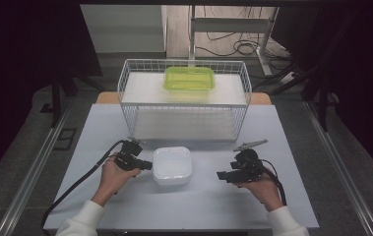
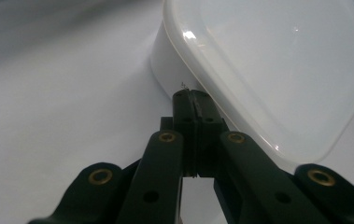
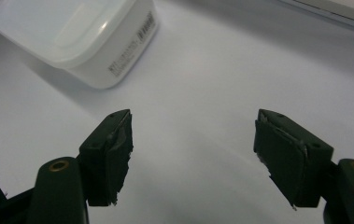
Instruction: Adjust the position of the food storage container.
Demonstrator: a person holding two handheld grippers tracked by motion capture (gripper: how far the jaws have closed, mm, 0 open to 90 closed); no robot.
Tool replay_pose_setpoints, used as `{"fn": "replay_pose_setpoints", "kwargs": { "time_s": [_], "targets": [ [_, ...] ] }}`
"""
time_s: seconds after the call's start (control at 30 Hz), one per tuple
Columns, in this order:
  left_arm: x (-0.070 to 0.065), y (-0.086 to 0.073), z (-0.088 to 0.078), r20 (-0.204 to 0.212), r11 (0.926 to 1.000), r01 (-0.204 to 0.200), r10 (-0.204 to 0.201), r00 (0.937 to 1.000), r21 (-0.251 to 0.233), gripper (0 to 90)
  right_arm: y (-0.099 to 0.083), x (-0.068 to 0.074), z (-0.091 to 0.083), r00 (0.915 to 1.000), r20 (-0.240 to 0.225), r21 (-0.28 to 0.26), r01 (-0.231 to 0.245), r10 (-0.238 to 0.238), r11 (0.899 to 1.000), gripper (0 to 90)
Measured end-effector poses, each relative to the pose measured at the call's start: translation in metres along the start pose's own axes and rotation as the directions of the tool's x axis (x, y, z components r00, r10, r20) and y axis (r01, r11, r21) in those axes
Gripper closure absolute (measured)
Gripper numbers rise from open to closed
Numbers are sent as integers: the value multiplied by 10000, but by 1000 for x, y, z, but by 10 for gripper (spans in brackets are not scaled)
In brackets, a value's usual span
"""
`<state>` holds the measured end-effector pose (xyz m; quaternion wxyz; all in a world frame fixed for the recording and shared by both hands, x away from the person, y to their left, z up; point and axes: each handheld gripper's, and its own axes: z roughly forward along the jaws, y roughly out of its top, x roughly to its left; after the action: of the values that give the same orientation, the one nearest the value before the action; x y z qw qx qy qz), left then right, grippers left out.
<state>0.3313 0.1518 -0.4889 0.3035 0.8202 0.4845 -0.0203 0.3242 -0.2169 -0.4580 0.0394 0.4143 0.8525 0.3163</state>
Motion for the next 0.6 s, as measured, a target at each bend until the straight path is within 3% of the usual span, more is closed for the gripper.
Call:
{"fn": "replay_pose_setpoints", "kwargs": {
  "time_s": [0.07, 0.17, 0.27, 0.53, 0.6],
  "targets": [
    [-2, 2, 5, 97, 10000, -1, 0, 10000, 33, 892, 0, 0, 0, 10000, -3, -6, 5, -5, 10000, 282],
    [-7, 6, 10, -364, 9996, -263, 264, 9990, 48, 893, 0, 0, 0, 10000, 0, -4, 13, -13, 10000, 283],
    [-7, 9, 13, -62, 9998, -80, 79, 10000, -161, 894, 0, -1, 1, 10000, 2, 43, 24, -24, 10000, 283],
    [-10, 15, 19, -157, 9996, -238, 236, 9996, -131, 894, 0, 0, 3, 10000, 17, 105, 33, -33, 9999, 283],
    [-14, 16, 22, -91, 9993, -13, 10, 10000, -368, 894, 0, 1, 3, 10000, 11, 110, 28, -28, 9999, 282]
  ]
}}
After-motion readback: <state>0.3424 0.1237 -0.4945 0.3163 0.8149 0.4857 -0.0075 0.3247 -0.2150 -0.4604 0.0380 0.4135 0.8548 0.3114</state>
